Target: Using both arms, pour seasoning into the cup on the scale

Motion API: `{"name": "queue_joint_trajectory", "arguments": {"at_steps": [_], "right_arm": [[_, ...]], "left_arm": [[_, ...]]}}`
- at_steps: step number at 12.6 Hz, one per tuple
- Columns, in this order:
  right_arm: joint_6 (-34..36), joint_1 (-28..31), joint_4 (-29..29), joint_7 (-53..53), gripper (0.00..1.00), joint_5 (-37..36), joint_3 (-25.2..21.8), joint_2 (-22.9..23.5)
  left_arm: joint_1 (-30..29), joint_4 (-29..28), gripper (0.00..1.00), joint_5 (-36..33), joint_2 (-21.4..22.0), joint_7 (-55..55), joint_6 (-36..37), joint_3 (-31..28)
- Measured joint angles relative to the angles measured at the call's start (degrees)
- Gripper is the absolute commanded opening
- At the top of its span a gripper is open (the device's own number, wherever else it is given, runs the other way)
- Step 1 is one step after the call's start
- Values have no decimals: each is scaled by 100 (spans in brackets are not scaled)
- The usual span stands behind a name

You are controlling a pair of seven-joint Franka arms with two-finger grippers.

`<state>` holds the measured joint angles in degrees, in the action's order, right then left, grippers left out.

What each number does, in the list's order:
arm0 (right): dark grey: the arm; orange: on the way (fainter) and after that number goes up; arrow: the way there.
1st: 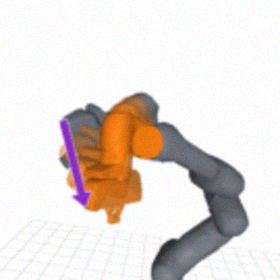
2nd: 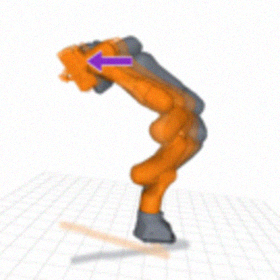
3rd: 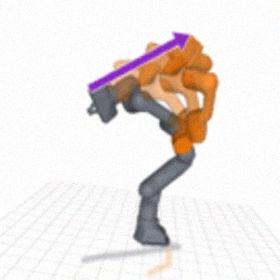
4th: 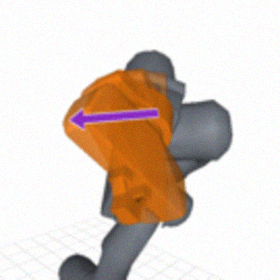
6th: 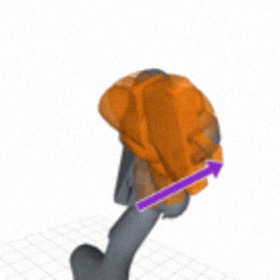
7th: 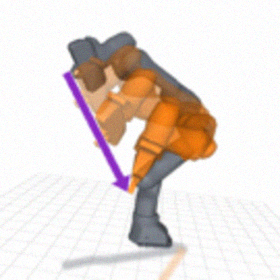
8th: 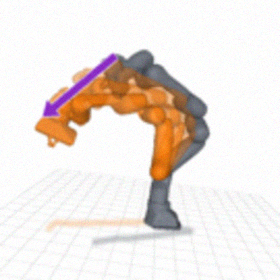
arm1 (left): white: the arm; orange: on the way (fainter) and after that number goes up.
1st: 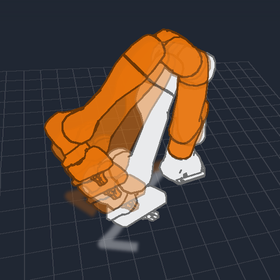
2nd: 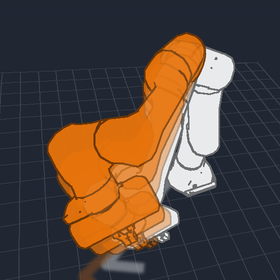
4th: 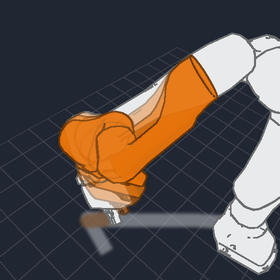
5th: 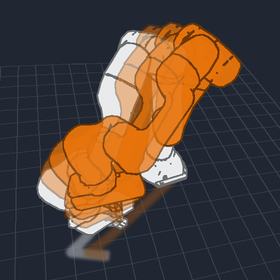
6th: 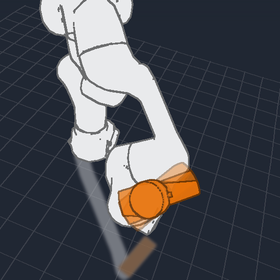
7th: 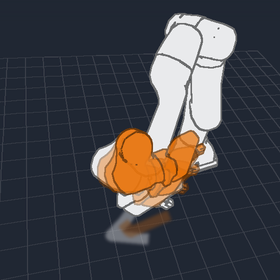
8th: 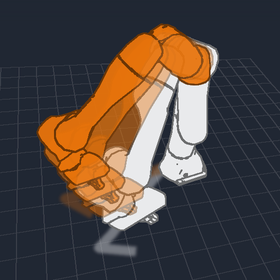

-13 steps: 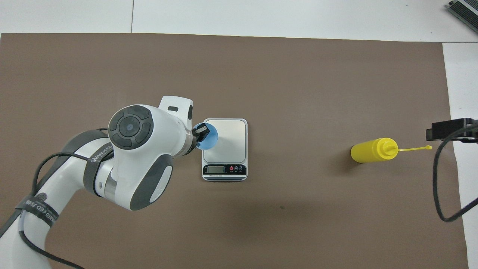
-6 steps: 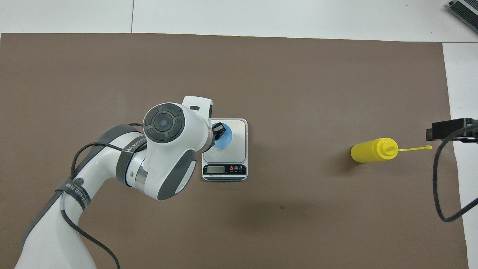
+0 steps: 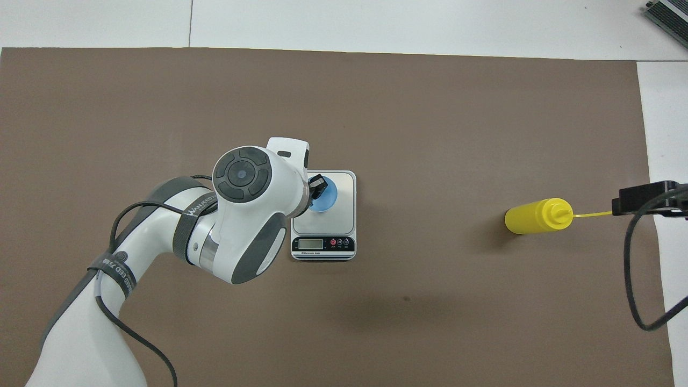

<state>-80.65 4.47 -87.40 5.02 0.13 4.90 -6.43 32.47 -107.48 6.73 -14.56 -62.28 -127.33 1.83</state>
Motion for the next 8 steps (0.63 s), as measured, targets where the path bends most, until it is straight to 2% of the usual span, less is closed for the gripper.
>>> {"name": "queue_joint_trajectory", "arguments": {"at_steps": [3,6,8], "right_arm": [[1,0,0,0,100,0,0,0],[4,32,-58,-83,100,32,-2,-18],[-197,238,-392,-597,100,167,-32,-148]], "left_arm": [[-2,336,66,-2,-38,0,488,-37],[-77,1033,66,-4,-62,1,1320,-58],[-188,1545,66,-4,-62,7,1984,-70]]}}
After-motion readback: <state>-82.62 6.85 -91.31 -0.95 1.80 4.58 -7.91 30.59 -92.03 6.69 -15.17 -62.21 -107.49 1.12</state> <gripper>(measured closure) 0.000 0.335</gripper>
